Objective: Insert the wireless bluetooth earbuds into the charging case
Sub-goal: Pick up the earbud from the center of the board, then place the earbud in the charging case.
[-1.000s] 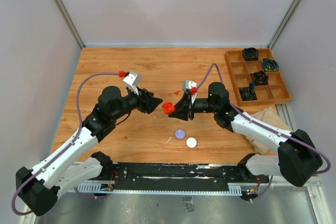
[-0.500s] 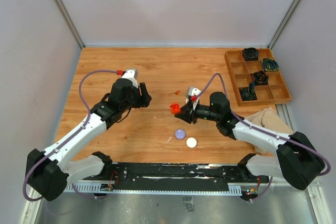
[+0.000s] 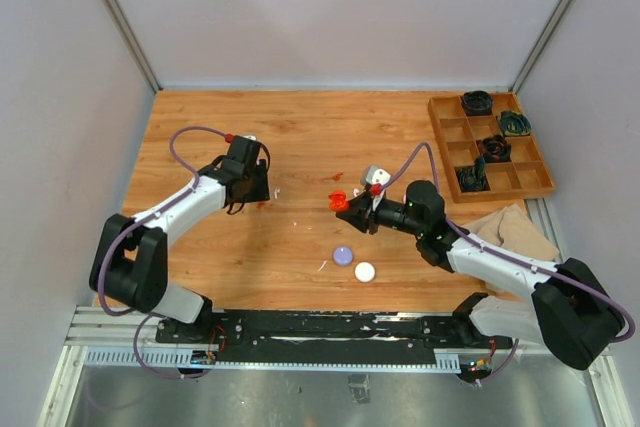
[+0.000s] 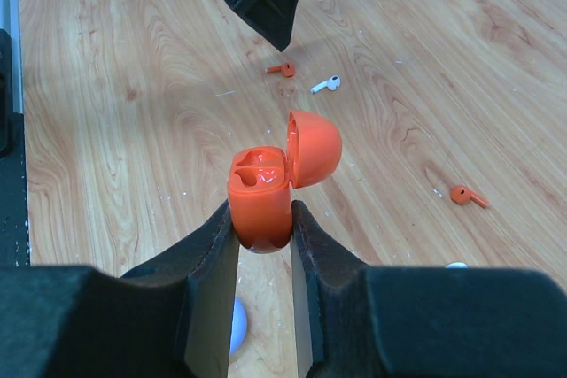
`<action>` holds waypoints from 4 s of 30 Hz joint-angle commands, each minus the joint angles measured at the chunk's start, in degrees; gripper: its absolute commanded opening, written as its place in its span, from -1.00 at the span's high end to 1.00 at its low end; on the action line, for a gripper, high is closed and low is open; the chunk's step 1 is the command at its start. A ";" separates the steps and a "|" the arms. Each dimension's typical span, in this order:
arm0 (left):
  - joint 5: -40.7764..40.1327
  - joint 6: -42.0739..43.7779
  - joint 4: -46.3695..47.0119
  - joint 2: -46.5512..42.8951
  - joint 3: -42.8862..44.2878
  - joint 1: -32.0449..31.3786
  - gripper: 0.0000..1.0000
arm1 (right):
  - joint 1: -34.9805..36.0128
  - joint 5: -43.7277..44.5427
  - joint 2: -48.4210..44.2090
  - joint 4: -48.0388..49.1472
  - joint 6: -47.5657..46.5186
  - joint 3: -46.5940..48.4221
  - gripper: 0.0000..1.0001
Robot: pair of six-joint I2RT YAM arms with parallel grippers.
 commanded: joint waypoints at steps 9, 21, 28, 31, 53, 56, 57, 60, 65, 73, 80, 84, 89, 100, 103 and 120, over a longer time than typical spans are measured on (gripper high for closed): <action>1.65 6.14 -8.17 17.03 12.58 0.87 0.03 | 0.20 1.38 -1.19 6.15 1.10 -1.99 0.99; 0.54 8.72 -12.54 24.12 17.40 0.90 0.17 | 0.06 1.85 -1.15 6.51 0.44 -1.94 0.99; 1.89 9.08 -13.30 26.07 17.74 0.87 0.32 | 0.12 2.55 -1.65 5.85 0.11 -1.87 0.98; 2.06 9.19 -14.22 26.14 17.38 0.88 0.41 | 0.12 2.68 -2.00 5.62 0.03 -1.86 0.99; 10.24 3.07 -2.20 4.58 4.37 -0.21 0.61 | 1.46 0.73 -1.74 10.17 -0.22 -2.55 0.99; 11.22 2.12 1.80 -1.56 1.35 -1.14 0.61 | 1.61 0.32 -1.02 13.02 0.34 -3.12 0.99; 11.77 1.80 3.41 -3.48 0.70 -1.48 0.61 | 1.69 0.26 -0.91 14.10 0.49 -3.28 0.99; 13.97 0.62 8.56 -9.71 -2.79 -2.33 0.61 | 1.74 0.15 -0.59 16.49 0.68 -3.68 0.99; 17.84 -0.18 15.07 -18.70 -6.57 -3.78 0.60 | 2.30 -0.77 0.05 17.60 1.05 -2.50 0.99; 21.30 -0.95 23.82 -26.44 -9.35 -7.90 0.59 | 3.24 -1.54 0.78 18.44 1.01 -0.12 0.99; 24.50 -2.23 31.98 -29.87 -11.26 -11.27 0.58 | 3.38 -1.90 1.22 21.49 3.18 0.50 0.99; 25.79 -2.74 36.36 -30.92 -12.30 -13.25 0.58 | 3.42 -2.32 1.44 23.61 4.51 0.53 0.99; 25.01 -2.24 40.73 -31.07 -13.53 -15.40 0.58 | 3.41 -3.11 2.46 24.77 5.71 1.19 0.99; 25.26 -1.90 47.80 -32.32 -16.89 -19.37 0.58 | 3.46 -2.94 3.31 30.20 9.00 0.80 0.99; 25.09 -2.21 49.56 -32.56 -17.72 -19.82 0.59 | 3.43 -2.89 3.16 30.63 9.75 0.74 0.99; 22.82 -1.47 55.48 -29.85 -17.74 -22.64 0.59 | 3.63 -2.59 3.56 32.36 10.42 0.35 0.99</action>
